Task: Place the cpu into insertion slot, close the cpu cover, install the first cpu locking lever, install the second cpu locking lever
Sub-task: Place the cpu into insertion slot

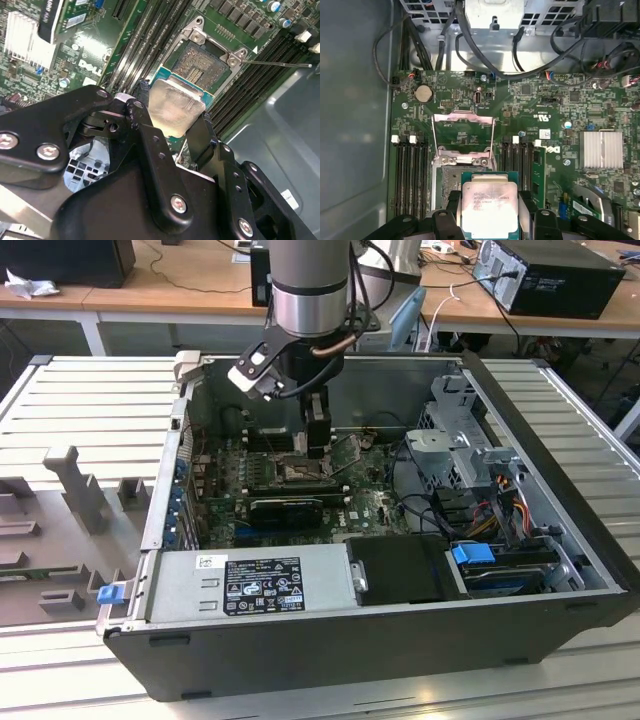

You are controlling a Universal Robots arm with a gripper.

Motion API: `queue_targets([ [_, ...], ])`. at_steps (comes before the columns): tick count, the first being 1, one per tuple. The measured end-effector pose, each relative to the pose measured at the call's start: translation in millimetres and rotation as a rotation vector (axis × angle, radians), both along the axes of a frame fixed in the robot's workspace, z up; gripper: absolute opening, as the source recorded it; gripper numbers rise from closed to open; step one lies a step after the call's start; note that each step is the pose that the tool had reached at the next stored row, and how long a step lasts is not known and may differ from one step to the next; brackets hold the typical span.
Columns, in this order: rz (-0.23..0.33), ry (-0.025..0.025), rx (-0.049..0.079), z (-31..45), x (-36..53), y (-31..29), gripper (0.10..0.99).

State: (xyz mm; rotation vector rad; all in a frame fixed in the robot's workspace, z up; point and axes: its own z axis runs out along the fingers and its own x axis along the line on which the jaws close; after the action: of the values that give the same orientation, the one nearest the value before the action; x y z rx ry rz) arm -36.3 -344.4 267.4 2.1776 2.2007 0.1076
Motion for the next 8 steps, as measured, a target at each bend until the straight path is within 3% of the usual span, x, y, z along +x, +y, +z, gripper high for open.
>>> queue_targets([
  [1,0.0,0.0001,0.0,-6.0,-0.1,0.7,0.541],
  [4,0.0,0.0,0.0,-14.0,-0.3,1.6,0.541],
  [8,0.0,0.0002,0.001,-19.6,-1.1,3.2,0.541],
])
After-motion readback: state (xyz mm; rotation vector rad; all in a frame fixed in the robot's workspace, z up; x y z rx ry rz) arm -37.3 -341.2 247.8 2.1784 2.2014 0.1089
